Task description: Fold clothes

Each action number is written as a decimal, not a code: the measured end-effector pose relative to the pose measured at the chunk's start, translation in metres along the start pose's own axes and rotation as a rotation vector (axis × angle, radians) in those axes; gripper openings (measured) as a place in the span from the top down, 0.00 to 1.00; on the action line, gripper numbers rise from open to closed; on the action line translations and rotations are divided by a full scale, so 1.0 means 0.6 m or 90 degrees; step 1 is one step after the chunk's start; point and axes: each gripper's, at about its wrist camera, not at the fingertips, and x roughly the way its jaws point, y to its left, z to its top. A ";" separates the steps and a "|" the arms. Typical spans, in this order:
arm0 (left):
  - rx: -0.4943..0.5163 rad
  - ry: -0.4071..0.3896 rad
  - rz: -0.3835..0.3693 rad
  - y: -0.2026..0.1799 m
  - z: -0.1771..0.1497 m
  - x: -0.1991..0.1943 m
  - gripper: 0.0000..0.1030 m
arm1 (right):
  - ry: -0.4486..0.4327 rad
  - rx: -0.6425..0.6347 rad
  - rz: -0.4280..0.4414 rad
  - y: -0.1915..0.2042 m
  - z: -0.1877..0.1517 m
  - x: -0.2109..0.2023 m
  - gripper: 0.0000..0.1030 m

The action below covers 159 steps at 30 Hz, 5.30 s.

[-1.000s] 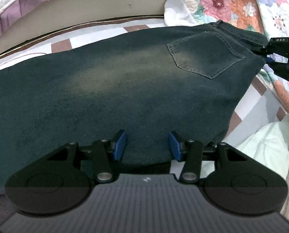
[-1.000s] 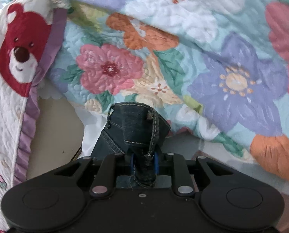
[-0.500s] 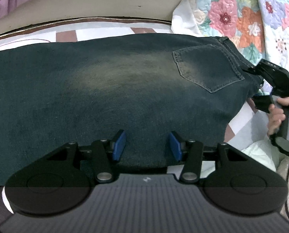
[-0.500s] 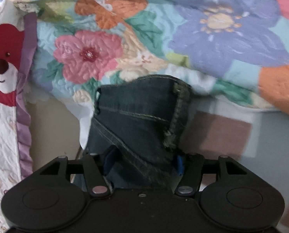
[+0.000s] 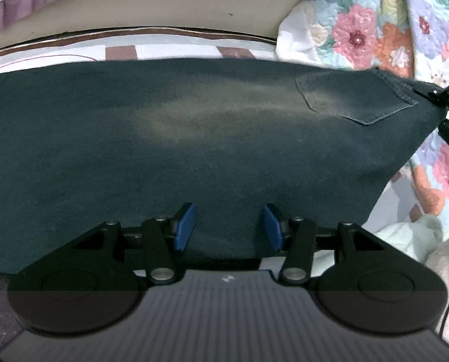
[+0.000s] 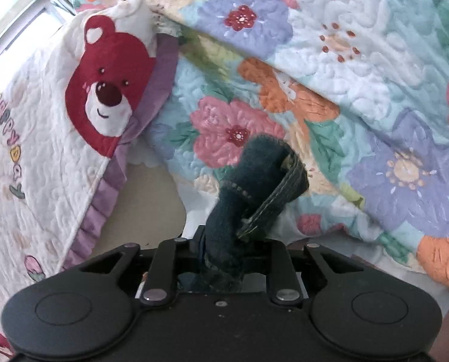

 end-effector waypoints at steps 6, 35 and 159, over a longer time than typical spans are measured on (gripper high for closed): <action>-0.011 -0.009 -0.050 -0.015 0.007 -0.017 0.51 | -0.015 -0.107 0.004 0.052 0.047 -0.032 0.82; 0.015 0.064 0.083 0.026 -0.043 -0.031 0.44 | -0.022 -0.466 -0.032 0.179 0.109 -0.143 0.83; -0.156 -0.249 0.372 0.451 -0.036 -0.275 0.82 | 0.377 -0.354 0.272 0.387 -0.495 -0.077 0.72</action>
